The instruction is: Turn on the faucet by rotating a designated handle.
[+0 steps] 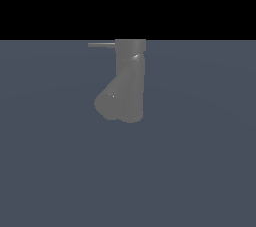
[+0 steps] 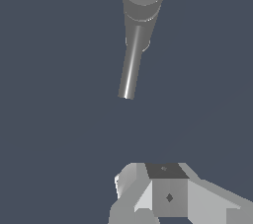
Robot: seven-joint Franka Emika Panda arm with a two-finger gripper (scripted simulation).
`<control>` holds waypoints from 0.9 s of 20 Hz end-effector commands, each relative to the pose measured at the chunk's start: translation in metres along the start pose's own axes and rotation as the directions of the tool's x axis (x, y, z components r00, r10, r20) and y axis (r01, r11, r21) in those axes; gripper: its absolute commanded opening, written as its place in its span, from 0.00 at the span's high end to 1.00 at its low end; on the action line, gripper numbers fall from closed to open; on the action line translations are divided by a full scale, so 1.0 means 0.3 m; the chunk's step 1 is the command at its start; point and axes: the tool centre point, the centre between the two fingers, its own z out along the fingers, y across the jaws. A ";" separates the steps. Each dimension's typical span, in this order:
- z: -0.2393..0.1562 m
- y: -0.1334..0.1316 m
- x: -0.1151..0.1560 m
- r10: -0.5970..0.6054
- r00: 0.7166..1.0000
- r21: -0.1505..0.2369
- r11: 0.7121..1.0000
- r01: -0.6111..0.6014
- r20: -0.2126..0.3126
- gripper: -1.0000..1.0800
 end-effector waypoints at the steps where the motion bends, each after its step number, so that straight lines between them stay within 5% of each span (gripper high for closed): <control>1: 0.000 0.000 0.000 0.000 1.000 0.000 1.000 0.000 0.000 1.00; 18: -0.013 0.009 0.000 0.004 1.000 -0.014 1.000 -0.004 0.010 1.00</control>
